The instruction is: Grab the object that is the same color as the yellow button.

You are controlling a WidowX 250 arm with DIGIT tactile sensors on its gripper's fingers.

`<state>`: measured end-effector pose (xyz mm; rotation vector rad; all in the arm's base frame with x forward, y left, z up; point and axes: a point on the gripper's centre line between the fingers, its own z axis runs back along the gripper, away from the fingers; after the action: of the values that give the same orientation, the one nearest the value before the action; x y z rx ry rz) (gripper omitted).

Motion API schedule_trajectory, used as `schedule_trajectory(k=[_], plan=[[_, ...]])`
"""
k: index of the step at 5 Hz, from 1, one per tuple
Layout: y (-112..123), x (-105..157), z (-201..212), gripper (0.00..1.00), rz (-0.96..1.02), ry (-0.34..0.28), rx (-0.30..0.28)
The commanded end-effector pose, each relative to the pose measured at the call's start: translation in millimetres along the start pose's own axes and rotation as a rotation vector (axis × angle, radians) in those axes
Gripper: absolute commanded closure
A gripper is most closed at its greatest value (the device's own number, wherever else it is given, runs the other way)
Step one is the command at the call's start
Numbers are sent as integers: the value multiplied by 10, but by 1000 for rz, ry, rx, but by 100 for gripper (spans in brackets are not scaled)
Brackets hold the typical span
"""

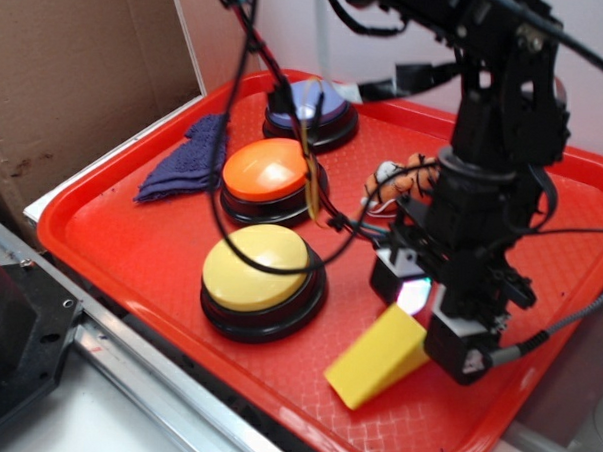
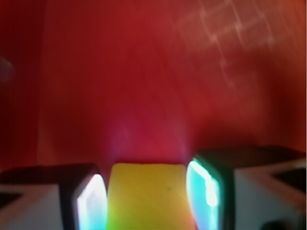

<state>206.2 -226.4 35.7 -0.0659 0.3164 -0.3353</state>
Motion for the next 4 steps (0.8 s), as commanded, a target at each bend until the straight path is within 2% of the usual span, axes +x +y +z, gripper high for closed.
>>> schedule_trajectory(k=[1,2,3,4], plan=[[-165,-583,926,100,4,-215,26],[27,-891,1366,100,18,-295,56],[301,-1121,1805,100,7,-258,78],[517,-1233,1890,100,61,-203,142]])
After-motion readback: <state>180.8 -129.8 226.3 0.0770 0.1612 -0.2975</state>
